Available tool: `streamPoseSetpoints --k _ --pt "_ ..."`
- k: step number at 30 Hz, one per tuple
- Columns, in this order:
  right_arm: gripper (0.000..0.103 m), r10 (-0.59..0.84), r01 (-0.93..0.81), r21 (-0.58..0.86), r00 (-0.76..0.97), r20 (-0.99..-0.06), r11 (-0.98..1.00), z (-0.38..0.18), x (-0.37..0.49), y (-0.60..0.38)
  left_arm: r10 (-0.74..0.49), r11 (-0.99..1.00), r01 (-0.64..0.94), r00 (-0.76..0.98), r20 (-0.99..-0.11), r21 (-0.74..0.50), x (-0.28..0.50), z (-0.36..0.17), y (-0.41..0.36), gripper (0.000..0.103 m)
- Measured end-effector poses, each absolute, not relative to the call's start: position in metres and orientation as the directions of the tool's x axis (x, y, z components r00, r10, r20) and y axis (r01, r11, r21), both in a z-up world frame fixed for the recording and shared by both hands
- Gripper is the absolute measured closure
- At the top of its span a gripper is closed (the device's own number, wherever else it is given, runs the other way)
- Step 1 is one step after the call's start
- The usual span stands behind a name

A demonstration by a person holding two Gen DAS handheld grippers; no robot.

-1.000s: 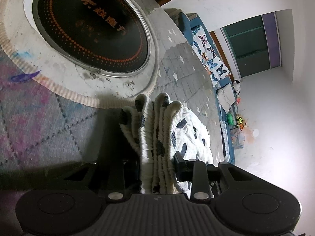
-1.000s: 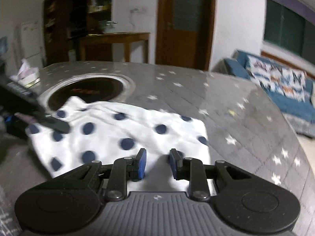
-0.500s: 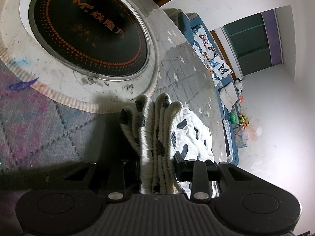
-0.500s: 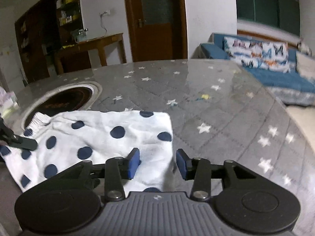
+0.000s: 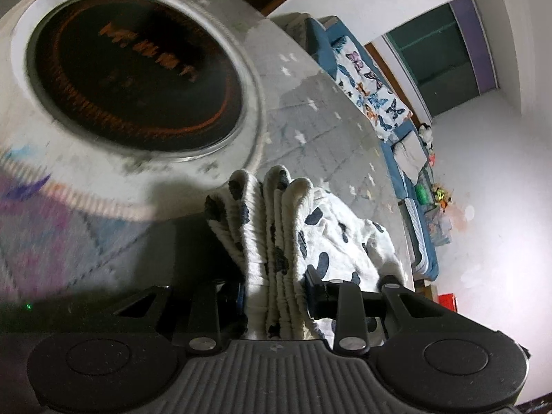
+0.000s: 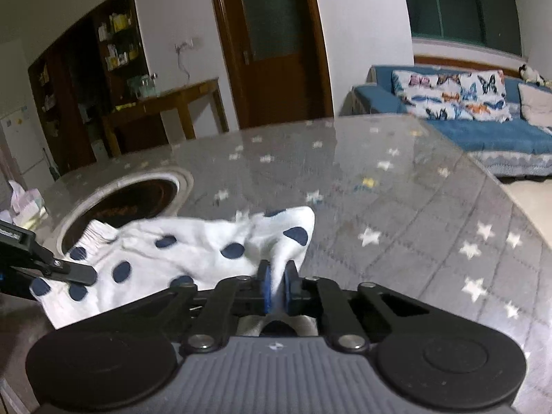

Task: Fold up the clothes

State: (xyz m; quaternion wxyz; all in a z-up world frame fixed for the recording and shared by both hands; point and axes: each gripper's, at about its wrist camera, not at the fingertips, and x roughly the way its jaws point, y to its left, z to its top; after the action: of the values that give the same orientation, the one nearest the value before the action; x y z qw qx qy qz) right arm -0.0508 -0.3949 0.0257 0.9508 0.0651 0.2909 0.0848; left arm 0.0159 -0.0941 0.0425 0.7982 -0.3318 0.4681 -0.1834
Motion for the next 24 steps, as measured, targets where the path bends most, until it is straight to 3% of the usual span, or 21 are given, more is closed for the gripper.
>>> streamPoseSetpoints --k 15,24 --pt "0.097 0.023 0.015 0.073 0.875 -0.484 0.997 0.065 -0.039 -0.451 -0.587 0.799 0.231 0.507 -0.632 -0.556 0.055 0.087 -0.203 0.069" --pt "0.097 -0.052 0.086 0.044 0.857 -0.512 0.995 0.053 -0.013 -0.481 -0.553 0.832 0.306 0.511 -0.658 -0.463 0.074 0.082 -0.257 0.069"
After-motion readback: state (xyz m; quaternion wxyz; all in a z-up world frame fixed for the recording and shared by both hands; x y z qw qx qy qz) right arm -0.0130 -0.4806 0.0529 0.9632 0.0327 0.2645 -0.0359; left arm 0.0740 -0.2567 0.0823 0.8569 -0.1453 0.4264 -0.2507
